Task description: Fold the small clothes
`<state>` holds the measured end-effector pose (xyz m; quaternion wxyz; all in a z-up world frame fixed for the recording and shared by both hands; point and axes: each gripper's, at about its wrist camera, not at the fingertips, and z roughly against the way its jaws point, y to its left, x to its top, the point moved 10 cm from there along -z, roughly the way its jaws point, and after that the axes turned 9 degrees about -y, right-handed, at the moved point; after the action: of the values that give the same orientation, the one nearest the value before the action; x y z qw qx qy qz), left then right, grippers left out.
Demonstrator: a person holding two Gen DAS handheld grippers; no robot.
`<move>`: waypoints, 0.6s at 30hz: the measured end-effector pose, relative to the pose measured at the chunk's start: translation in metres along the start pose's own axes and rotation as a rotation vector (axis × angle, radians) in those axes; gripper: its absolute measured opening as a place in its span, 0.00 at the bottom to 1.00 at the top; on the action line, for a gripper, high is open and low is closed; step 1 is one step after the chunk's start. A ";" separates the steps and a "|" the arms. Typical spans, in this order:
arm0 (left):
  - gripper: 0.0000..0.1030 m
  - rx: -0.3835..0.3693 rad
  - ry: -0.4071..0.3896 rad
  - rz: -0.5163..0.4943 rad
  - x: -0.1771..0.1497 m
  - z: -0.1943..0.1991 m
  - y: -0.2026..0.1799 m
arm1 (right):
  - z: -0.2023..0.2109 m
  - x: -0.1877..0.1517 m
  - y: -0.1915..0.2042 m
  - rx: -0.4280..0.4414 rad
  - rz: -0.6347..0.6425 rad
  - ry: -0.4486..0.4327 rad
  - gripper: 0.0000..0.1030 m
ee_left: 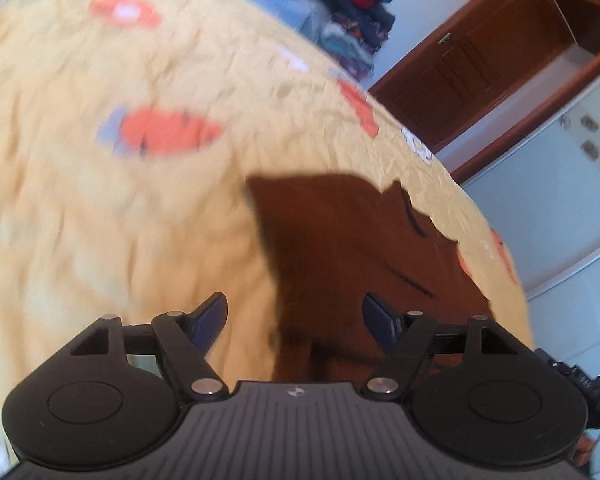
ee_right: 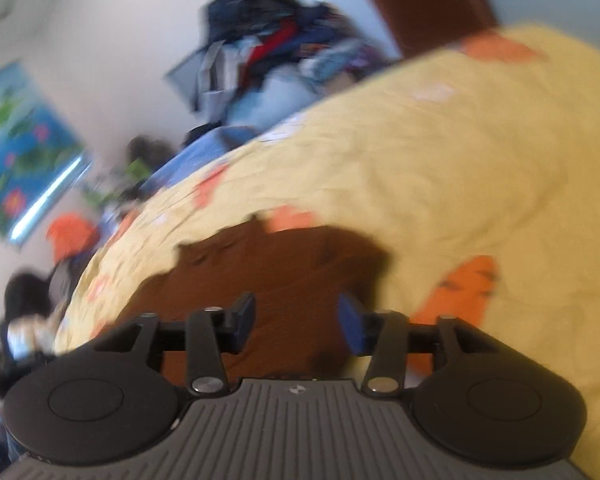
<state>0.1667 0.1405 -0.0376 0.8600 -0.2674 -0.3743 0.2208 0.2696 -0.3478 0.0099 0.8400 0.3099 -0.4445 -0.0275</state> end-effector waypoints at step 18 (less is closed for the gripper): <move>0.13 0.201 -0.101 -0.314 0.020 -0.034 -0.033 | -0.031 -0.067 0.040 0.124 0.116 -0.011 0.81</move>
<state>0.2109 0.1172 -0.0260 0.8865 -0.1072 -0.4301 0.1331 0.2431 -0.2785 -0.0300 0.8170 0.3350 -0.4671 0.0472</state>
